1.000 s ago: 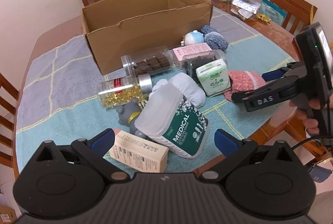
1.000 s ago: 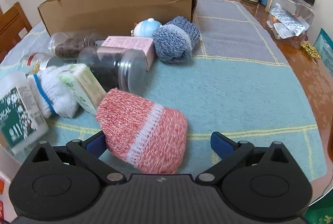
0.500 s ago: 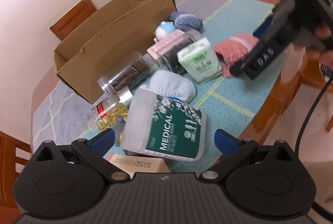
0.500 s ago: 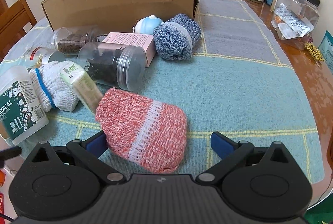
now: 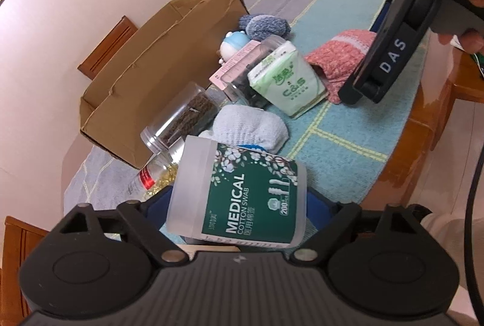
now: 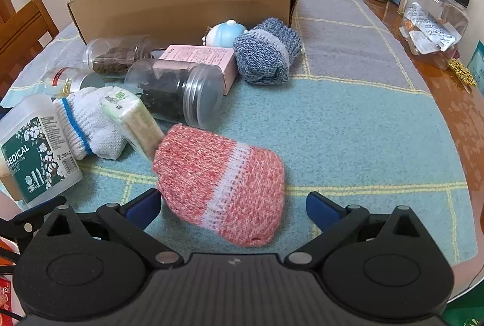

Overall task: Organize objects
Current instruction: 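Close right tool on the pink sock while left tool grasps the MEDICAL cotton swab tub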

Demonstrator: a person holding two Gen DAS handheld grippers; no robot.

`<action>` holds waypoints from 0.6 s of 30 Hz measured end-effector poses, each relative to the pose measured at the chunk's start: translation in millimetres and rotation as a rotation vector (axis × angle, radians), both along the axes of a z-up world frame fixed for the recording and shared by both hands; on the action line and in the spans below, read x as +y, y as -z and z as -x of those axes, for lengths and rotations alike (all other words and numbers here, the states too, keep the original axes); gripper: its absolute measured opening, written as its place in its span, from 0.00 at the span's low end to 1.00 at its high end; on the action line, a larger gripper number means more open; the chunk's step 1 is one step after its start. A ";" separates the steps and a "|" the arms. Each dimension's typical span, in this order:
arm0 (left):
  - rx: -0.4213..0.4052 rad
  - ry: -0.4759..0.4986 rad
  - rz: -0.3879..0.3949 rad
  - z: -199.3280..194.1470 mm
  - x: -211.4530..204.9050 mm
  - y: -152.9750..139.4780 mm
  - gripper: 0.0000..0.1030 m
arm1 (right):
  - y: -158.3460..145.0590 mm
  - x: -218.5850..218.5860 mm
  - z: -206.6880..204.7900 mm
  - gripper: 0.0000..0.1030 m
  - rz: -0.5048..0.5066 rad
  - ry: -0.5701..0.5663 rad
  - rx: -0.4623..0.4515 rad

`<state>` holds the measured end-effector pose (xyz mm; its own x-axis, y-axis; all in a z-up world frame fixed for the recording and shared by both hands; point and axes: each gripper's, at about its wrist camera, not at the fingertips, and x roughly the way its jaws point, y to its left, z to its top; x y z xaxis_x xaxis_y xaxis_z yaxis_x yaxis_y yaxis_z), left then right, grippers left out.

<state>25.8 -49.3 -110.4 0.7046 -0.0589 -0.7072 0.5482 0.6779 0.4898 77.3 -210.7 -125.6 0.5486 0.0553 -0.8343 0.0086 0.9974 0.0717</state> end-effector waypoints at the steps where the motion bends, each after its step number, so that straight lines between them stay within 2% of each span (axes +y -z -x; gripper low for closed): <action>1: 0.004 -0.002 0.012 -0.8 1.1 -0.6 0.86 | 0.4 1.1 -0.8 1.00 0.004 -0.004 -0.004; 8: 0.034 -0.012 0.059 -4.9 4.6 -3.5 0.86 | 3.4 12.5 -10.8 1.00 0.067 -0.050 -0.014; 10: 0.047 -0.017 0.075 -6.5 5.5 -4.5 0.86 | 2.1 15.2 -10.4 0.96 0.084 -0.076 -0.011; 15: 0.081 -0.030 0.125 -9.9 9.9 -8.9 0.85 | -5.8 10.8 -7.2 0.77 0.078 -0.128 0.008; 18: 0.095 -0.041 0.146 -12.2 11.9 -12.5 0.84 | -11.2 5.6 -6.9 0.74 0.067 -0.129 0.022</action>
